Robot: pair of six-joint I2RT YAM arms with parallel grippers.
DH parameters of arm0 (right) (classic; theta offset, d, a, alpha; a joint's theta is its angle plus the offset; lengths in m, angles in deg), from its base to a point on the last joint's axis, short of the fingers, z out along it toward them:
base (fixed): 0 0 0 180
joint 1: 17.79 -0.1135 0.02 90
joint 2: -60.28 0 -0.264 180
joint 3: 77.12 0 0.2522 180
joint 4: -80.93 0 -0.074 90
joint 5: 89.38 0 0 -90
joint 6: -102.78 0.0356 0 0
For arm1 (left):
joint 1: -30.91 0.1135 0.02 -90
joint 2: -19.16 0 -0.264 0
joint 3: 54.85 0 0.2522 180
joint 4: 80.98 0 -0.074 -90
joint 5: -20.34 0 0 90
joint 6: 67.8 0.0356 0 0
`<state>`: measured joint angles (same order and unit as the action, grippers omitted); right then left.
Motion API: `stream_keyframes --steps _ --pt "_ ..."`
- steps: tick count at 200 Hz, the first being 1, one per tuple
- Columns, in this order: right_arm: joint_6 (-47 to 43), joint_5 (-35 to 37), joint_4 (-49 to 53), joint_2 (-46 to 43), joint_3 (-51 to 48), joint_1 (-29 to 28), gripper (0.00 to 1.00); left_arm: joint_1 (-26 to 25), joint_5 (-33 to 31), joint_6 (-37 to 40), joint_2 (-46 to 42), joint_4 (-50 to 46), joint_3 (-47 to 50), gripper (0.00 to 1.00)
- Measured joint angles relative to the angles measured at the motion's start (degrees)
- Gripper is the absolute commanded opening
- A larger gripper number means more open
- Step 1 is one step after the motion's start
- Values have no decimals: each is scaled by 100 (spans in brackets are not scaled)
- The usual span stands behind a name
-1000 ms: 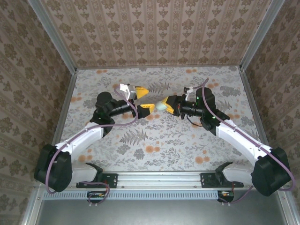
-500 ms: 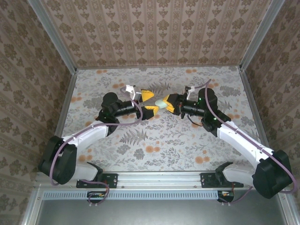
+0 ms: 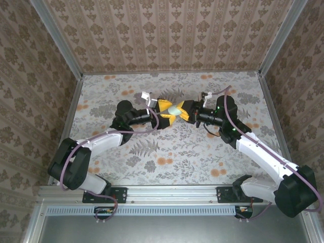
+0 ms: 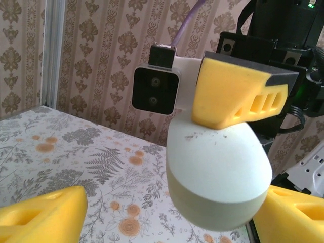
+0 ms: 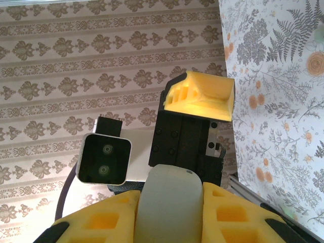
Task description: Insert the wireless bluetooth earbuds into the charging case
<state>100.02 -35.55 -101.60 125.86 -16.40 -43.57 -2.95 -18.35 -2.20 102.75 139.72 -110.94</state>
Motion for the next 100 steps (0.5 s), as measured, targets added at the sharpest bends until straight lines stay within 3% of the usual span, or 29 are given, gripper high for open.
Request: stream_keyframes --steps 53,100 --pt "2 26 -11 0 0 -28 5 -24 28 -96 4 153 -46 77" --pt "20 140 -26 0 0 -72 4 -31 149 -155 72 192 -166 66"
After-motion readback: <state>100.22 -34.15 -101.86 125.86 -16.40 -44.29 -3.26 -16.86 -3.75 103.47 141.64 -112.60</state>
